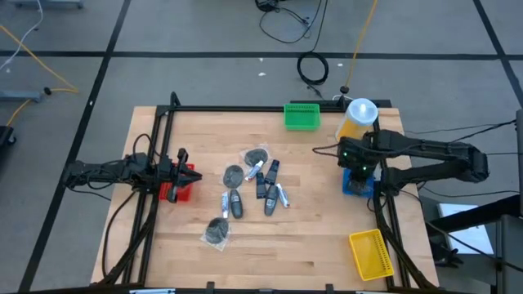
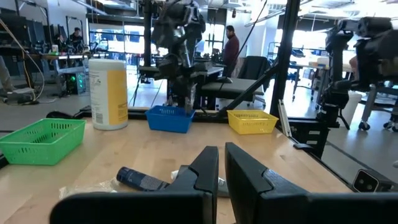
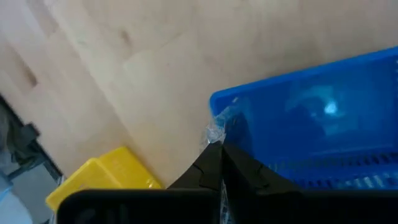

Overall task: Pick & Place Travel size toiletries
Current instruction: Put the black hairbrush into the blue bin, then put the white toothpaste into the red bin

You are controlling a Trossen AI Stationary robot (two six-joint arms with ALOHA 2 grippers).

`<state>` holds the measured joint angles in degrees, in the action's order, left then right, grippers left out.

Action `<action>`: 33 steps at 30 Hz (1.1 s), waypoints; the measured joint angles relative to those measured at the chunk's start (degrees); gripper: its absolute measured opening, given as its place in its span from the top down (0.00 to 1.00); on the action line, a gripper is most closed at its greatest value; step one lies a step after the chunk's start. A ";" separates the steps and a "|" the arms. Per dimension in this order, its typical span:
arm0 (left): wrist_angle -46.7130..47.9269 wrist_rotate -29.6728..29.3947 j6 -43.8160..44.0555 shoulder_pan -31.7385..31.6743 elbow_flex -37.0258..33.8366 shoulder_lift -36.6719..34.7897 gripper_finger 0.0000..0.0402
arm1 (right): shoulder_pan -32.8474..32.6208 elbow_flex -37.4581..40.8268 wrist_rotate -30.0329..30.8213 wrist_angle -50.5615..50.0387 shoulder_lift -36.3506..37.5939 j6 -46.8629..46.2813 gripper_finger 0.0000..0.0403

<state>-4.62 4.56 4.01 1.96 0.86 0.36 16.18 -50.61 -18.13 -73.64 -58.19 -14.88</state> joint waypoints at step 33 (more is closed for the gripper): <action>0.02 0.02 1.18 -0.04 0.00 0.00 0.92 | 7.66 0.32 32.14 5.18 1.01 6.19 0.60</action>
<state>-4.60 4.58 5.19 1.91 0.86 0.36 23.84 -50.29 14.01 -68.46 -57.19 -8.69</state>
